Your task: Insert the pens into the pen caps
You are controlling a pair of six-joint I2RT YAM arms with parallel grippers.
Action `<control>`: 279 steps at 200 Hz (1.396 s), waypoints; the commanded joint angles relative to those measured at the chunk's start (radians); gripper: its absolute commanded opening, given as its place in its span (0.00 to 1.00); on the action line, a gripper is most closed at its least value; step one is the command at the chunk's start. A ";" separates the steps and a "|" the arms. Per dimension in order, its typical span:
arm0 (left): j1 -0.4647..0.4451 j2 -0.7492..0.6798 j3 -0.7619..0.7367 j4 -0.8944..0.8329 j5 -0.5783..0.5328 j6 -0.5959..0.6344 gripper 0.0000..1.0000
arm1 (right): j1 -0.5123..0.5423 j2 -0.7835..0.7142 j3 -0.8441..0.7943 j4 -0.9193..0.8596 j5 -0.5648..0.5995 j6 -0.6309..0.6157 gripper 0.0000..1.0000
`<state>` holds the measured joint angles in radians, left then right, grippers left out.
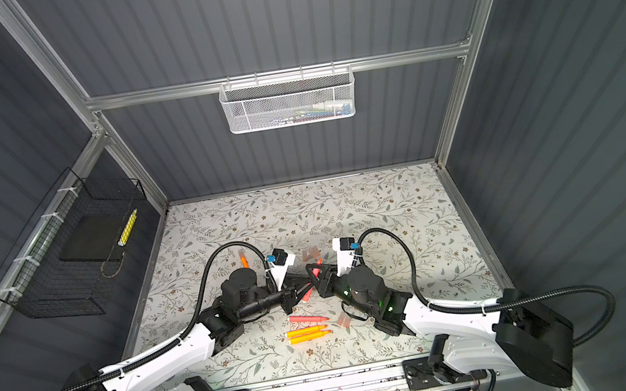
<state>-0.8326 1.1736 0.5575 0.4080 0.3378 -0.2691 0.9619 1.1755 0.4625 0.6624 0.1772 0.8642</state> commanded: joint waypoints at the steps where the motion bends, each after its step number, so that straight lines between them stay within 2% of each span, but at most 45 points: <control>1: -0.008 -0.022 0.027 -0.019 -0.001 0.031 0.00 | 0.006 0.005 0.037 0.011 0.001 -0.016 0.18; 18: -0.008 -0.024 0.020 -0.014 -0.001 0.031 0.00 | 0.006 0.007 0.031 0.022 0.006 -0.012 0.14; 38: -0.008 -0.026 -0.003 0.015 -0.001 0.027 0.21 | 0.006 -0.010 0.024 0.023 0.020 -0.010 0.11; 43: -0.008 -0.024 -0.005 0.015 -0.035 0.027 0.24 | 0.007 -0.017 0.025 0.019 0.024 -0.012 0.11; 67: -0.007 -0.016 -0.003 0.012 -0.047 0.031 0.35 | 0.008 -0.041 0.028 0.022 0.036 -0.016 0.08; 104: -0.008 -0.021 -0.030 0.063 -0.045 0.018 0.41 | 0.032 -0.004 0.037 0.088 0.033 -0.012 0.05; 143: -0.007 -0.006 -0.013 0.054 -0.051 0.022 0.42 | 0.042 0.057 0.071 0.114 0.017 -0.002 0.03; 179: -0.008 0.014 -0.019 0.078 -0.045 0.011 0.39 | 0.053 0.109 0.082 0.170 0.006 0.013 0.02; 200: -0.008 0.013 -0.010 0.059 -0.054 0.012 0.33 | 0.057 0.125 0.093 0.172 0.011 0.014 0.02; 231: -0.007 0.002 -0.016 0.052 -0.084 0.015 0.00 | 0.060 0.148 0.091 0.205 0.008 0.021 0.01; 251: -0.007 -0.001 -0.028 0.065 -0.102 0.004 0.00 | 0.063 0.157 0.093 0.205 0.001 0.028 0.02; 259: -0.007 -0.003 -0.030 0.060 -0.117 0.002 0.00 | 0.063 0.157 0.093 0.203 0.001 0.025 0.07; 279: -0.007 -0.015 -0.009 -0.018 -0.221 -0.003 0.00 | 0.063 0.132 0.083 0.184 0.038 0.004 0.33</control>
<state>-0.8326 1.1862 0.5335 0.4271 0.2337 -0.2584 1.0096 1.3262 0.5358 0.8463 0.2043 0.8848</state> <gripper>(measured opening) 0.165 0.221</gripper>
